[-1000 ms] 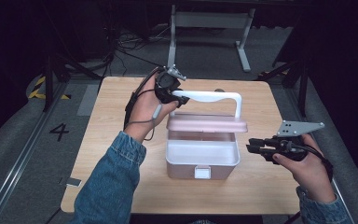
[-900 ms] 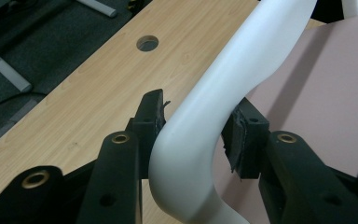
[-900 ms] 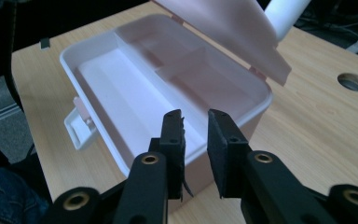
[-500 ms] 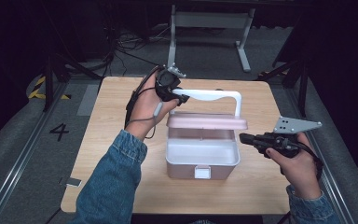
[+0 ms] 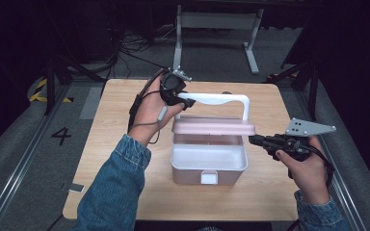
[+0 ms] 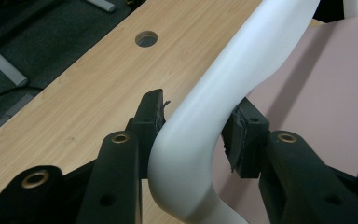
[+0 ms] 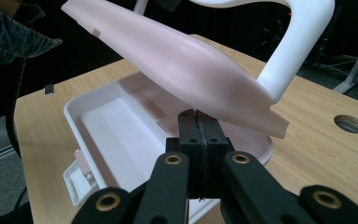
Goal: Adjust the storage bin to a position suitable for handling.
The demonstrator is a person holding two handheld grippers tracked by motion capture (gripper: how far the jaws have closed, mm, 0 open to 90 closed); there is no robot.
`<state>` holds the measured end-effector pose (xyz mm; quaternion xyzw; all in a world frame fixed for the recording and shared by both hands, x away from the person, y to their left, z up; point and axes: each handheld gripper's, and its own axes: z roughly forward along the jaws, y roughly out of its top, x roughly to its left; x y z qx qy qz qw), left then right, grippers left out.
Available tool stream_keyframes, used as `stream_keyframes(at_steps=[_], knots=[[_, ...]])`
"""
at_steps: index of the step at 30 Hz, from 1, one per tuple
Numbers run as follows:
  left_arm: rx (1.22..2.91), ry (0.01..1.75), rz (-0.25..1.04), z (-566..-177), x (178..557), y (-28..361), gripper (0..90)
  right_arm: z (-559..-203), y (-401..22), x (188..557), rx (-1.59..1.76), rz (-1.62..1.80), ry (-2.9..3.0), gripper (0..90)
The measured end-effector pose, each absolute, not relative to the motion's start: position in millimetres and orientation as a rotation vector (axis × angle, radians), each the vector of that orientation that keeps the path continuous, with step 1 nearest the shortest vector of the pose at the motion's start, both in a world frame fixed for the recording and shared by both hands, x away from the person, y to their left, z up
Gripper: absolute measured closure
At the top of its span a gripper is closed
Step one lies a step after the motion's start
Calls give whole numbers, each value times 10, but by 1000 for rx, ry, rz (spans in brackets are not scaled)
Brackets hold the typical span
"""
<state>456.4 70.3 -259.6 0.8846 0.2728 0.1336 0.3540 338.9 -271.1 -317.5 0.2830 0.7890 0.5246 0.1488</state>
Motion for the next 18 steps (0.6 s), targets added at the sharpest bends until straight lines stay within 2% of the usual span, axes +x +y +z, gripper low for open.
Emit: stream_keyframes(at_steps=[12,18], knots=[[2229,695,380,-2497,4448,811,470,-3185,-2704,3395,819,1513,2273,900],[2189,676,404,-2387,4329,942,431,-3189,-2702,3396,825,1512,2273,900]])
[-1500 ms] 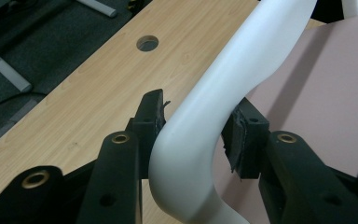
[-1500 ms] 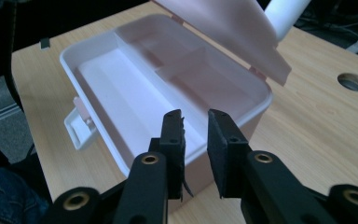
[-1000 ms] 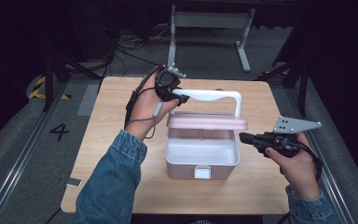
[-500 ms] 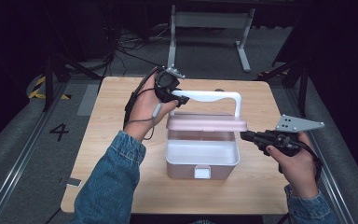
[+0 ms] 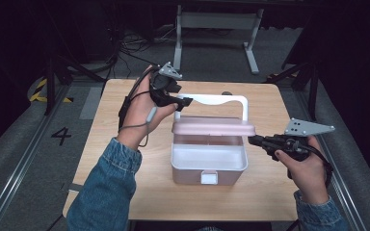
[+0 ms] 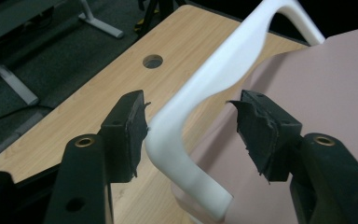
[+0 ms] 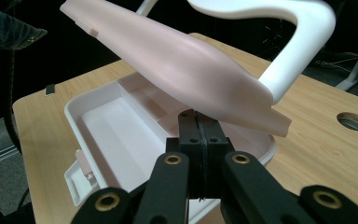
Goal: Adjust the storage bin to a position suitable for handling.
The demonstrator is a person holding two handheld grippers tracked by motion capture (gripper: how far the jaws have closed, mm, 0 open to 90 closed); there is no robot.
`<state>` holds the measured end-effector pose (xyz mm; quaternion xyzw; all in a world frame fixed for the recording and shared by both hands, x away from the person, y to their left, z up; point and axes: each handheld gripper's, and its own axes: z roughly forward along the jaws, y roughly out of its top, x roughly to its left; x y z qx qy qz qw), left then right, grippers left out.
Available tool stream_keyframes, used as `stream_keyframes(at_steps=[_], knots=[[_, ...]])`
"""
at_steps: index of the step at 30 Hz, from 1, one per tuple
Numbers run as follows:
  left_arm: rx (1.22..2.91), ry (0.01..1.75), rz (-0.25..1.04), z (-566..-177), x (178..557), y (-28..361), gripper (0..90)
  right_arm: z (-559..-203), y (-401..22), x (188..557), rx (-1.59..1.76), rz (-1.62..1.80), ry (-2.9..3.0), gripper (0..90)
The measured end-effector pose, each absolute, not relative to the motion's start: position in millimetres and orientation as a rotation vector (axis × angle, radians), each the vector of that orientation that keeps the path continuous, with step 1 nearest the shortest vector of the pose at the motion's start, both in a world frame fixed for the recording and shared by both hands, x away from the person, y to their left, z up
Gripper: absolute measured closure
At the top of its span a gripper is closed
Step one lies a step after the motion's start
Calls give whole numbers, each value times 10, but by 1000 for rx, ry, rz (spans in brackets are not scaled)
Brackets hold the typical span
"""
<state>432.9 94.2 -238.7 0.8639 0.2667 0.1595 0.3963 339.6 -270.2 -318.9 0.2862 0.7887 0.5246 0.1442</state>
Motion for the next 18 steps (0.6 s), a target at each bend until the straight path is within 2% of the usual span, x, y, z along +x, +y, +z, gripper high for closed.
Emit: stream_keyframes(at_steps=[11,18], knots=[[2135,652,342,-2356,3980,1289,424,-3189,-2708,3399,840,1530,2268,899],[2133,700,370,-2528,3787,1557,436,-3181,-2709,3404,846,1575,2252,899]])
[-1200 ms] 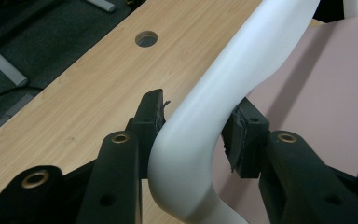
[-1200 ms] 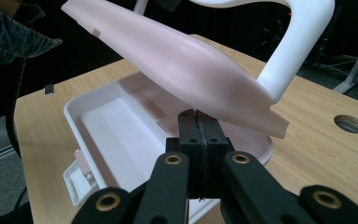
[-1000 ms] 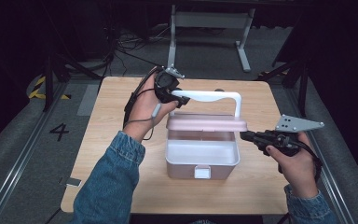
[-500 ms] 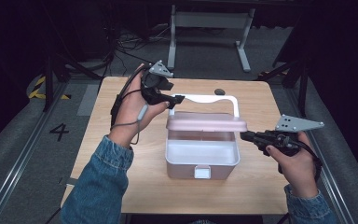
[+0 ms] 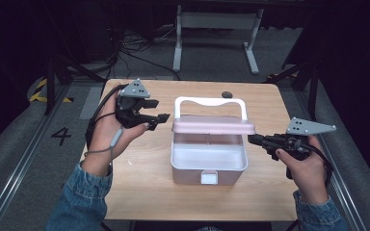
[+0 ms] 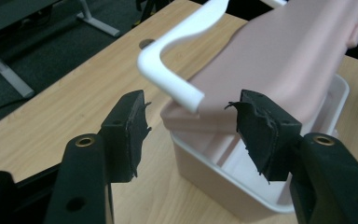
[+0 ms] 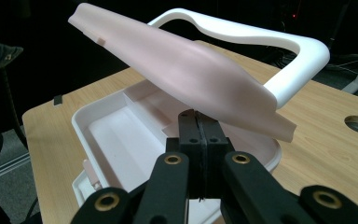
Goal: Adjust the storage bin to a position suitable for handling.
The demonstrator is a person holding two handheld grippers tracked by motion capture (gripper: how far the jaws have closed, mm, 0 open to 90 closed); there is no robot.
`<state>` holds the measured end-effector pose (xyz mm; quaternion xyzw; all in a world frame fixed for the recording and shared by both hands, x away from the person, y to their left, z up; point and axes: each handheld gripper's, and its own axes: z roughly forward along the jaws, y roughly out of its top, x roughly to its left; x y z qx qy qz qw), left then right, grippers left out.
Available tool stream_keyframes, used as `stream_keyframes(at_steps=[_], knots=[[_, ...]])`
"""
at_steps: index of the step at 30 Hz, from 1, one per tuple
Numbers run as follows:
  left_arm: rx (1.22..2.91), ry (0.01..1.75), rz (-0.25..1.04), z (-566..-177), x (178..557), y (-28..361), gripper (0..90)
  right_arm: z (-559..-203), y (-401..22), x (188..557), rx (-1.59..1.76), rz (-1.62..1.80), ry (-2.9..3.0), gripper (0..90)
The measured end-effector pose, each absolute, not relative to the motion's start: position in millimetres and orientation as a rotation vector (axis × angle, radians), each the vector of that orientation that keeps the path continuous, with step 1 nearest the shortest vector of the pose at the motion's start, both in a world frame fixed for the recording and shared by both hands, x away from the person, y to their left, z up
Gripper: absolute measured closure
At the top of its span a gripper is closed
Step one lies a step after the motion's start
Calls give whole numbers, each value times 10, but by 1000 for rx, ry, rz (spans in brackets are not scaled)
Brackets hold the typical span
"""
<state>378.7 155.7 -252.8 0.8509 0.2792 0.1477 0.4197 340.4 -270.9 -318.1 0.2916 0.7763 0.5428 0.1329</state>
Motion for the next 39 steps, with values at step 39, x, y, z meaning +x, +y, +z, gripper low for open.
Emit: stream_keyframes(at_steps=[39], knots=[[2056,612,451,-3014,3705,1098,419,-3193,-2718,3434,875,1631,2230,869]])
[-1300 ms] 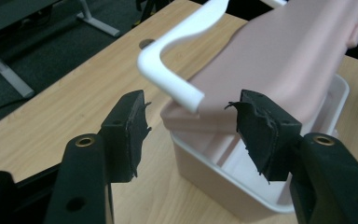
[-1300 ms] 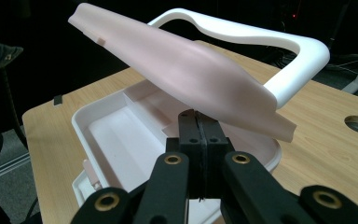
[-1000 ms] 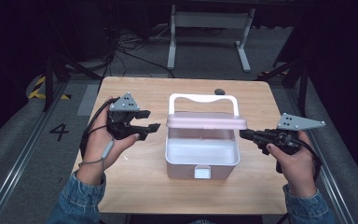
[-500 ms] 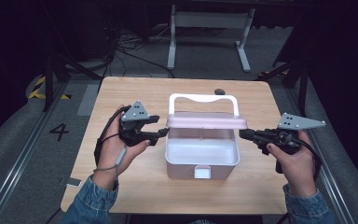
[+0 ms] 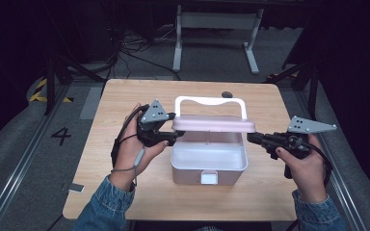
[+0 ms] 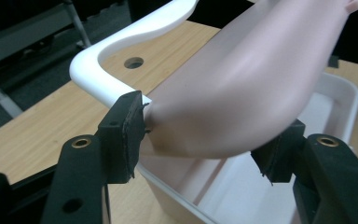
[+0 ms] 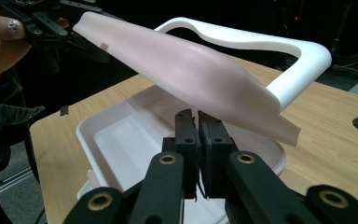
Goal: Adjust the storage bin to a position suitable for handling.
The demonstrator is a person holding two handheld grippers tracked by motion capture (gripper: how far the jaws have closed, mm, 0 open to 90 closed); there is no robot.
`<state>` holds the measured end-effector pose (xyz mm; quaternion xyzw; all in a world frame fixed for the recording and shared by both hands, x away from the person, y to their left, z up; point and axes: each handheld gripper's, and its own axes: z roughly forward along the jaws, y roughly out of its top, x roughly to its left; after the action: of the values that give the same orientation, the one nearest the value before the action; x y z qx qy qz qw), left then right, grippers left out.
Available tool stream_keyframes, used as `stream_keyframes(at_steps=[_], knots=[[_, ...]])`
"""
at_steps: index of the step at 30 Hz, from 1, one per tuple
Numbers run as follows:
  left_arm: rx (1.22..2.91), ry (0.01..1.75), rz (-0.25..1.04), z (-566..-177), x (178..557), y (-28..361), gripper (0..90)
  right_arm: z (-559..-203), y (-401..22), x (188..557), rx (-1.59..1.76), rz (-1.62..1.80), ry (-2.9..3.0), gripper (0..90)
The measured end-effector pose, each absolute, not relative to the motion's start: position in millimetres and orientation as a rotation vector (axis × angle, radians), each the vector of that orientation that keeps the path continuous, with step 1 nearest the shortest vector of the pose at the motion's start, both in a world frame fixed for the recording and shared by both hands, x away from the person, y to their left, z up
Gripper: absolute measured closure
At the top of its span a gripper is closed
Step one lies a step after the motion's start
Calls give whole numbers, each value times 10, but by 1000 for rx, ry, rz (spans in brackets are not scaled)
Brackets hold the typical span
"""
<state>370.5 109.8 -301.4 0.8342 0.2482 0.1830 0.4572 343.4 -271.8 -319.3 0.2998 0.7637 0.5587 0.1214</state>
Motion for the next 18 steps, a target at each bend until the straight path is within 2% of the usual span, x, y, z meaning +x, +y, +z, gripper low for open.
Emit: stream_keyframes(at_steps=[9,18], knots=[[2061,579,500,-2982,3752,1013,433,-3191,-2723,3431,889,1642,2224,851],[2065,549,535,-2926,3781,999,506,-3157,-2748,3396,908,1662,2209,741]])
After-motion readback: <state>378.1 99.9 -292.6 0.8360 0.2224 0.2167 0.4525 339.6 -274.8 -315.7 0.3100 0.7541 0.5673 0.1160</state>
